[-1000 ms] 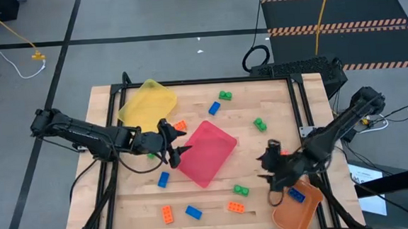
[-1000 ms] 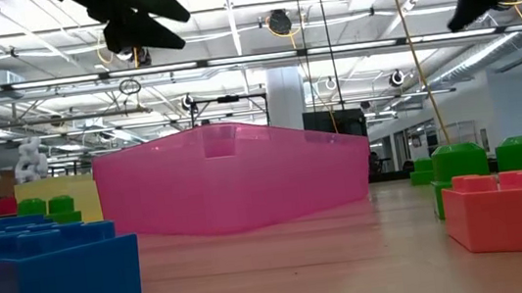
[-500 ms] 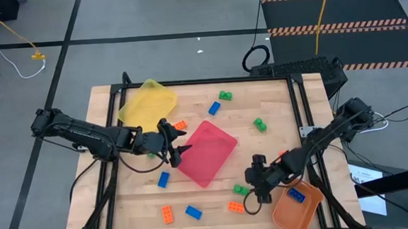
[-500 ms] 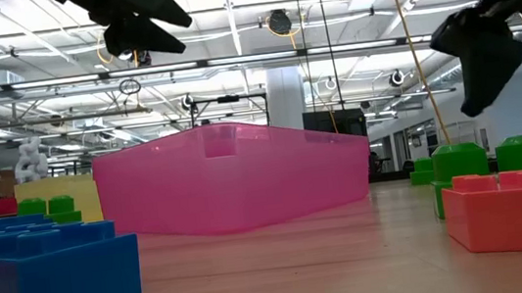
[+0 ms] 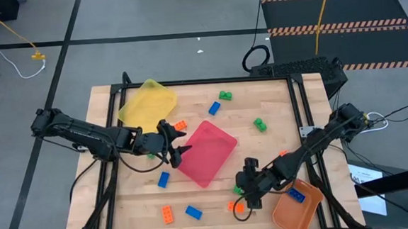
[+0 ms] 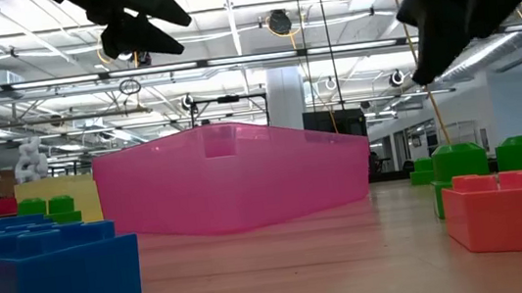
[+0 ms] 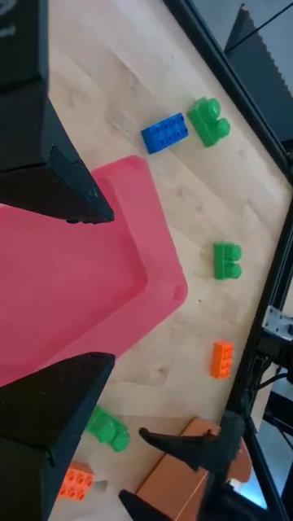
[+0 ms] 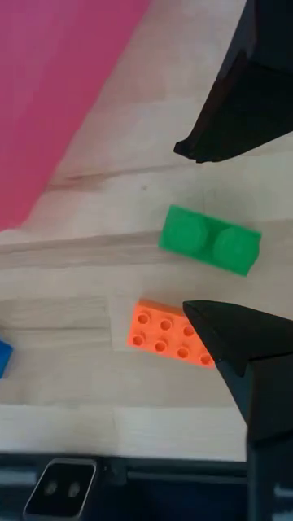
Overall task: Sort & place blocks by color
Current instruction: Put the green game piece into the red bin
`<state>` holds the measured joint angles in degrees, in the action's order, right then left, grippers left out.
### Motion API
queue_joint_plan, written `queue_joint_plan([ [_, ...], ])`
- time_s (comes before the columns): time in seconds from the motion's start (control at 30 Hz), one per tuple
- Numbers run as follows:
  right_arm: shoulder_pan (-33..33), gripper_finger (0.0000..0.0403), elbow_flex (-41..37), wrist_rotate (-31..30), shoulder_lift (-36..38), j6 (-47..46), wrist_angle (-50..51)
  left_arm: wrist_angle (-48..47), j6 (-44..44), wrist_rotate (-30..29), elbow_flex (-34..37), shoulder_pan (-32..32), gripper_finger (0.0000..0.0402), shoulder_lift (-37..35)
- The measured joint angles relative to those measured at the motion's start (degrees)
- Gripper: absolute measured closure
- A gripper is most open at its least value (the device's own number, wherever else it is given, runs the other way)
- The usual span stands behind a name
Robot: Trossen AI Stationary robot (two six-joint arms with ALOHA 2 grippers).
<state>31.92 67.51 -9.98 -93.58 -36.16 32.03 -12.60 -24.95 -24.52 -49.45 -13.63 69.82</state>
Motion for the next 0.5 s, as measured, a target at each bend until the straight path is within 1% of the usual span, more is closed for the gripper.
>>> queue_joint_plan([
  [0.13, 0.02, 0.0129, 4.33, 2.49, -5.44, 0.02, 6.26, -0.83, 0.0, -1.25, 0.0, -0.41, 0.0126, 0.0],
  [0.23, 0.02, 0.0129, 7.13, 2.77, -8.58, -0.1, 11.02, -1.8, -0.02, -1.48, 0.0, -0.59, 0.0126, 0.0],
  [0.5, 0.07, 0.0129, 7.97, 4.03, -9.53, -5.6, 12.63, -2.39, 0.2, -1.5, 0.0, -0.61, 0.0126, 0.02],
])
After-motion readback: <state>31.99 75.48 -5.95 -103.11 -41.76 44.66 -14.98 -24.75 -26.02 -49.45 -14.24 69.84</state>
